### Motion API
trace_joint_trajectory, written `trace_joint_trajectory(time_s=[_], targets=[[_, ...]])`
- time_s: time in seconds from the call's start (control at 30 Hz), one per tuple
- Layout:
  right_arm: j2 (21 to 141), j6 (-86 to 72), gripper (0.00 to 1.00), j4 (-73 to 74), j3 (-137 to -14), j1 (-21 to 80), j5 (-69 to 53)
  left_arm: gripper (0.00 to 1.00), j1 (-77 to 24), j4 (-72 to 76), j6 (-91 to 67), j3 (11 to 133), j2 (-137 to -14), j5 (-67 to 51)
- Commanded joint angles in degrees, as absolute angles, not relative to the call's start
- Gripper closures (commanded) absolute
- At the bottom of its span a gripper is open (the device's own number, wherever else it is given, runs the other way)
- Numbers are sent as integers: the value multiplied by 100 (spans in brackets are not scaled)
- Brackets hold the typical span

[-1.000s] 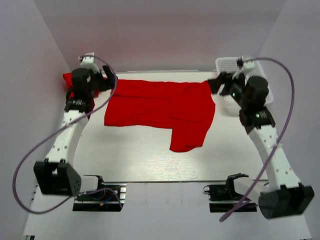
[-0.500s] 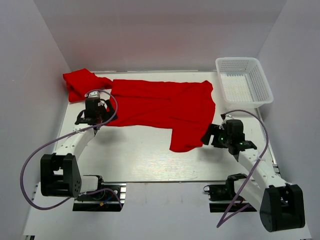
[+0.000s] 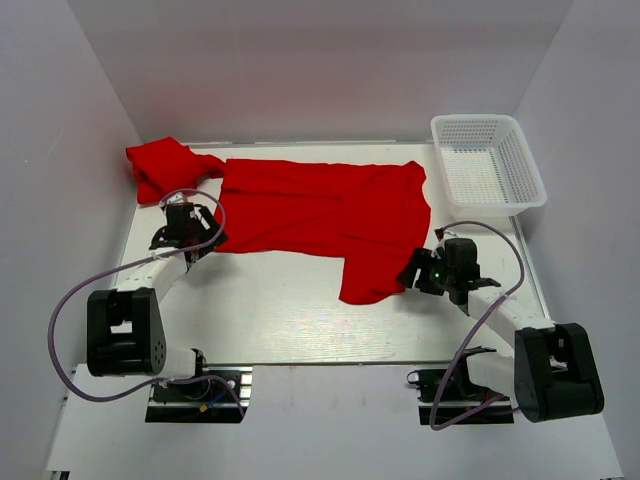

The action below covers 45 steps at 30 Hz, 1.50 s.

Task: Fold and stack the t-shirts
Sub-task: Grap the side of the flattened tshirt closest away from the robot with both arms

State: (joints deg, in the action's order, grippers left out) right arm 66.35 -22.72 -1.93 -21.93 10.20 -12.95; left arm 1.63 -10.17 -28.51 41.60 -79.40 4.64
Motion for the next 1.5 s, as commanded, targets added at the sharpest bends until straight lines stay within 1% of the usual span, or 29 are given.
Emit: trace_joint_trajectory(time_s=[0.0,0.1,0.17,0.23,0.27,0.5,0.67,0.73,0.83,0.9,0.93,0.97,1.03,1.13,1.17,1.27,1.33,1.37,1.43,1.47], targets=[[6776,-2390,31,-509,-2127,1054,-1476,7,281,-634,-2944,4148,-7963,264],[6873,-2461,36,-606,-2057,1098,-1529,7,334,-527,-2944,4087,-8077,123],[6908,-2496,36,-641,-2004,1142,-1556,7,334,-405,-2944,4026,-8129,70],[6934,-2531,40,-694,-1916,1204,-1590,9,334,-326,-2944,3956,-8130,-52],[6952,-2557,40,-747,-1881,1221,-1617,10,334,-273,-2944,3955,-8191,-53],[7137,-2733,43,-598,-1986,1406,-1477,10,387,-272,-2944,3955,-8244,-53],[7198,-2900,52,-150,-2153,1573,-1204,10,387,-272,-2944,3955,-8305,-53],[7181,-2962,52,-44,-2153,1617,-1091,10,387,-272,-2944,3955,-8384,-1],[7076,-3015,52,183,-2180,1687,-976,13,387,-272,-2944,3955,-8437,0],[6909,-3058,48,316,-2188,1731,-932,13,387,-272,-2944,3955,-8499,0],[6812,-3085,44,456,-2197,1758,-879,15,387,-220,-2944,3894,-8499,0],[6716,-3102,37,518,-2215,1793,-844,17,387,-220,-2944,3894,-8560,0],[6593,-3129,30,641,-2206,1819,-800,22,387,-220,-2944,3894,-8630,0],[6495,-3190,28,642,-2136,1854,-712,31,387,-106,-2997,3894,-8824,53],[6486,-3190,28,624,-2118,1863,-677,38,387,-105,-2997,3894,-8885,53],[6565,-3261,28,536,-2074,1881,-694,49,387,-44,-3049,3946,-9044,122],[6636,-3322,28,466,-2057,1925,-694,52,387,9,-3050,3946,-9166,123],[6644,-3348,28,457,-2048,1925,-703,57,387,9,-3050,3946,-9167,201],[6680,-3392,28,405,-2039,1986,-712,62,387,9,-3050,3999,-9237,254],[6688,-3419,28,335,-2022,1995,-712,67,387,9,-3050,3999,-9237,255]])
